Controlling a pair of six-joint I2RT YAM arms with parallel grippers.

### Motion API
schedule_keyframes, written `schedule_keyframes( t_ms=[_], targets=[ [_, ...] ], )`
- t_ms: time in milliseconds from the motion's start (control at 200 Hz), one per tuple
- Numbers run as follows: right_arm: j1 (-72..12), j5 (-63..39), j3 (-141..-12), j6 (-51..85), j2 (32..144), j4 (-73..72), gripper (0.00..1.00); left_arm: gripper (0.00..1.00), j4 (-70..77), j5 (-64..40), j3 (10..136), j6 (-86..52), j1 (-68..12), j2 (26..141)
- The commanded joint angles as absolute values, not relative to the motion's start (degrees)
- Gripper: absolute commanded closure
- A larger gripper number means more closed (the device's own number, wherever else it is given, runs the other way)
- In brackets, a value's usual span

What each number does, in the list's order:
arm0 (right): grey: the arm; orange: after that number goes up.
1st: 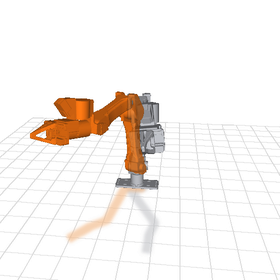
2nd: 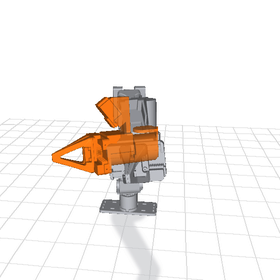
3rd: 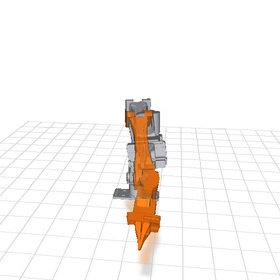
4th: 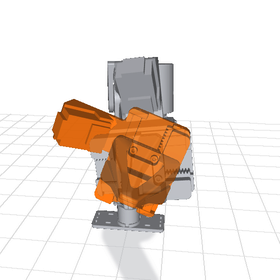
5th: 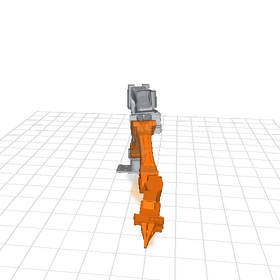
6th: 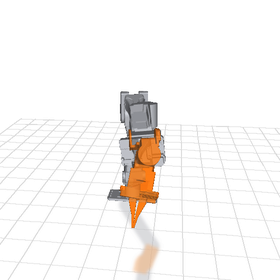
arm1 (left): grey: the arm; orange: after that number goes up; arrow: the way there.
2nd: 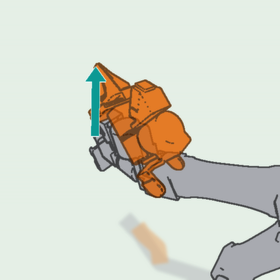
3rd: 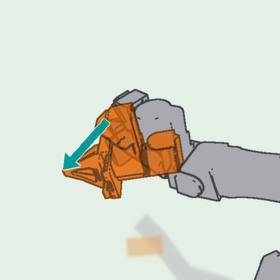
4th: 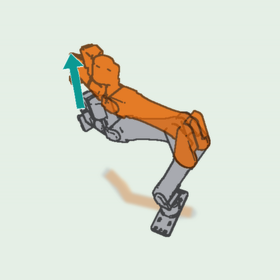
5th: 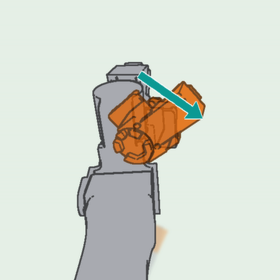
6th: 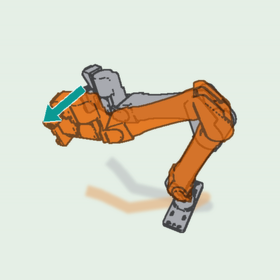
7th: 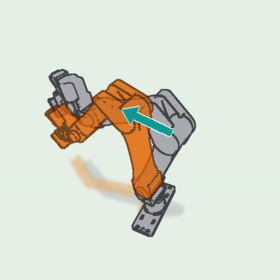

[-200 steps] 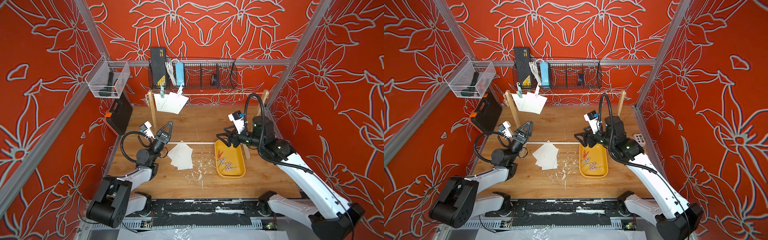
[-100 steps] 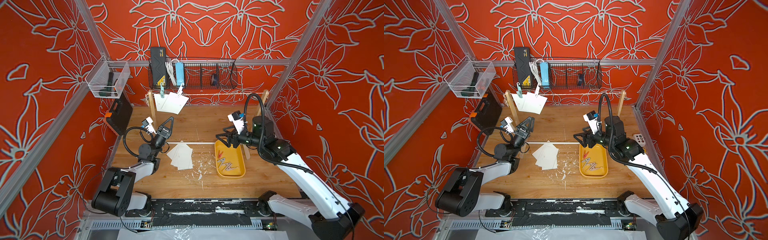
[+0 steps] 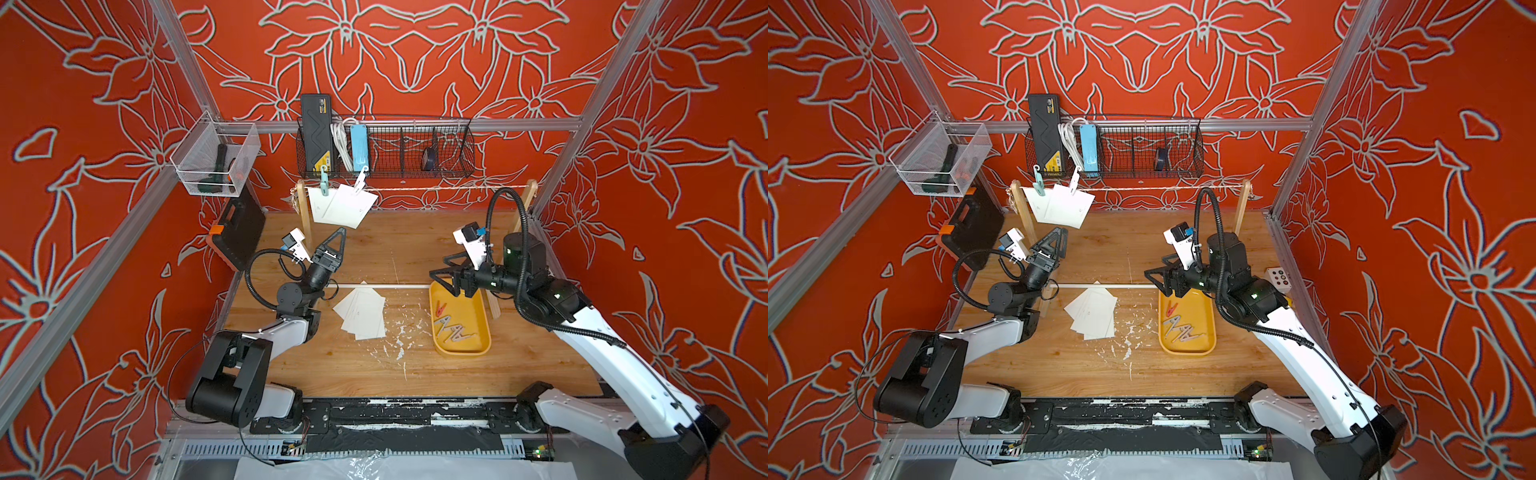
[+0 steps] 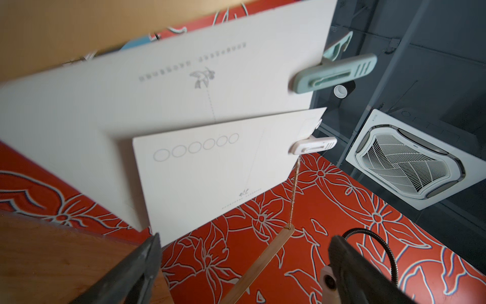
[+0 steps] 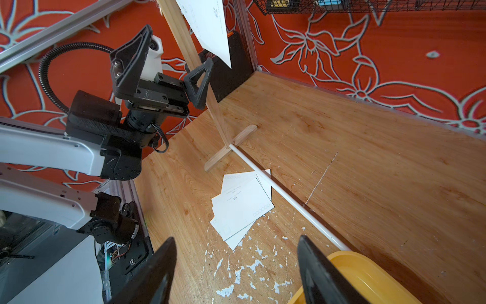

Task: Remove the postcards from the strings
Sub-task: Pinch the postcard on the clothesline.

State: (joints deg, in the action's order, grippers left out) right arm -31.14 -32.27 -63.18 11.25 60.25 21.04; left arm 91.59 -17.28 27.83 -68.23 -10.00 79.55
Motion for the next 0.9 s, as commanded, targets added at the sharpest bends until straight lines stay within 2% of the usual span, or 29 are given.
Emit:
schedule_keyframes(
  t_ms=[0,896],
  targets=[
    [-31.73,-33.31,-65.21,10.64,59.59,20.38,0.28,0.03,105.12,-17.81,30.21,-69.47,-9.40,80.88],
    [-33.06,-34.20,-66.77,9.67,59.33,21.32,0.28,0.03,105.09,-18.27,33.84,-70.69,-8.53,84.68]
  ],
)
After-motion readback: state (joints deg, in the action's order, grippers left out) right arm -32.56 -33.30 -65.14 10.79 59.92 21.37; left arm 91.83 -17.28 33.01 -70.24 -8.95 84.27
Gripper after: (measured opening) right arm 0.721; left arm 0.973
